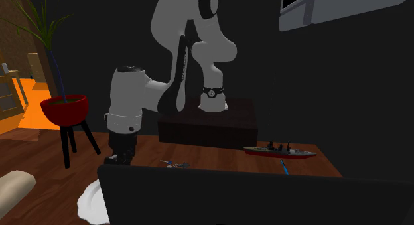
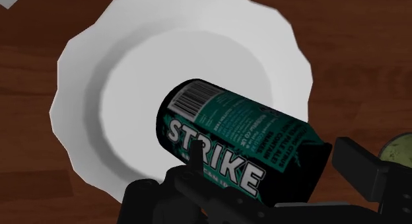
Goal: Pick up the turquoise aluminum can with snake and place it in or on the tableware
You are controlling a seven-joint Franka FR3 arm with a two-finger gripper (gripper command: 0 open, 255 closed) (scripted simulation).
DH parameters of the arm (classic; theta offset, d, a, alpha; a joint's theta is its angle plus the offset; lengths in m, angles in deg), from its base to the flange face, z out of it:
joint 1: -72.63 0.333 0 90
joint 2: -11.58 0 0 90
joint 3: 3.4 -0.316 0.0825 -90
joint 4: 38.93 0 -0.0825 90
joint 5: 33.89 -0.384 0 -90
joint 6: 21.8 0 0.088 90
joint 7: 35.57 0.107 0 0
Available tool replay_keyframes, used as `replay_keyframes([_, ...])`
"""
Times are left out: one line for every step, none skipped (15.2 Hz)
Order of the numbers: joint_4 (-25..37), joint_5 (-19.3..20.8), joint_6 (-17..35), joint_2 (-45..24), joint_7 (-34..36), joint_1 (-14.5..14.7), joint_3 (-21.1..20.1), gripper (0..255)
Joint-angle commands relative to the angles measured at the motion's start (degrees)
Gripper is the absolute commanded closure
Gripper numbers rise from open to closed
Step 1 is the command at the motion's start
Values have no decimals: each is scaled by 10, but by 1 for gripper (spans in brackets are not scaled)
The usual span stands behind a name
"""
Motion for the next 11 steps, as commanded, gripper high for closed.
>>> replay_keyframes([-23,1,-31,-6,3,5,1,0])
replay_keyframes([-34,2,-41,14,3,8,3,0])
replay_keyframes([-44,3,-50,34,4,11,4,0])
replay_keyframes([-51,3,-59,49,4,13,6,0])
replay_keyframes([-51,3,-59,49,4,13,6,0])
replay_keyframes([-51,3,-59,49,4,13,6,0])
replay_keyframes([-51,3,-59,49,4,13,6,0])
replay_keyframes([-51,3,-59,49,4,13,6,0])
replay_keyframes([-51,3,-59,49,4,13,6,0])
replay_keyframes([-51,3,-59,49,4,13,6,0])
replay_keyframes([-51,3,-59,49,4,13,6,0])
